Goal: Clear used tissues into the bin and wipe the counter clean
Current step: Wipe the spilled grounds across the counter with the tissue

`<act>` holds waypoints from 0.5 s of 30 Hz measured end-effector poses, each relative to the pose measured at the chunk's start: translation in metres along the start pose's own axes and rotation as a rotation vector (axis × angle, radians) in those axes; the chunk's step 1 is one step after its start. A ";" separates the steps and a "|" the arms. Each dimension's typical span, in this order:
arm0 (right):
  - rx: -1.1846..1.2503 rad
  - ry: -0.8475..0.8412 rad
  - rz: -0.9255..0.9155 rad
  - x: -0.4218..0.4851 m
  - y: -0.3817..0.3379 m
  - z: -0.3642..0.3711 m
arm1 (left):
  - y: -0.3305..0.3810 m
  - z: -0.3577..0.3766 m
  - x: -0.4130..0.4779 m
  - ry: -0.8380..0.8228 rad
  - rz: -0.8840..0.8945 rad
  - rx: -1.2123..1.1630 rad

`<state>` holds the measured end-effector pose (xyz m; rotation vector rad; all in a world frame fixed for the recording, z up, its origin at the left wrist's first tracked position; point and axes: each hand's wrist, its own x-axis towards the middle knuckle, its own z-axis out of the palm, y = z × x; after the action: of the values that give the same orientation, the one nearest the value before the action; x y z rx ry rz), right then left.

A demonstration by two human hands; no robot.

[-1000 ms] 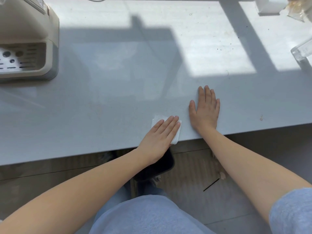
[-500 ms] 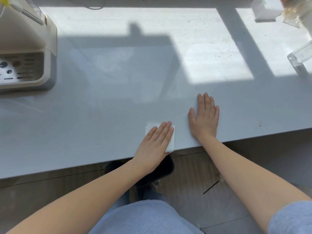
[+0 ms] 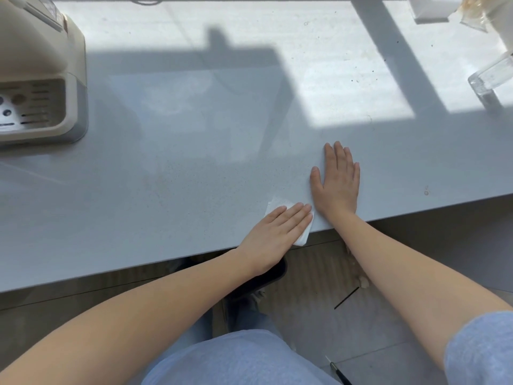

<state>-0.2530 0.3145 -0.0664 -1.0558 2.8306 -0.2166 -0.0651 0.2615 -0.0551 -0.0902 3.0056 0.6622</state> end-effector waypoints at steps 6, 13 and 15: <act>-0.014 -0.017 0.014 0.000 -0.001 -0.001 | -0.006 0.000 -0.007 -0.023 0.090 -0.018; 0.088 -0.109 0.114 -0.004 -0.010 -0.007 | -0.019 -0.001 -0.021 -0.132 0.260 -0.012; 0.119 -0.142 0.148 -0.011 -0.016 -0.009 | -0.023 -0.006 -0.024 -0.182 0.292 -0.044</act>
<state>-0.2358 0.3103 -0.0546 -0.8010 2.7154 -0.2810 -0.0402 0.2388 -0.0575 0.3924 2.8525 0.7160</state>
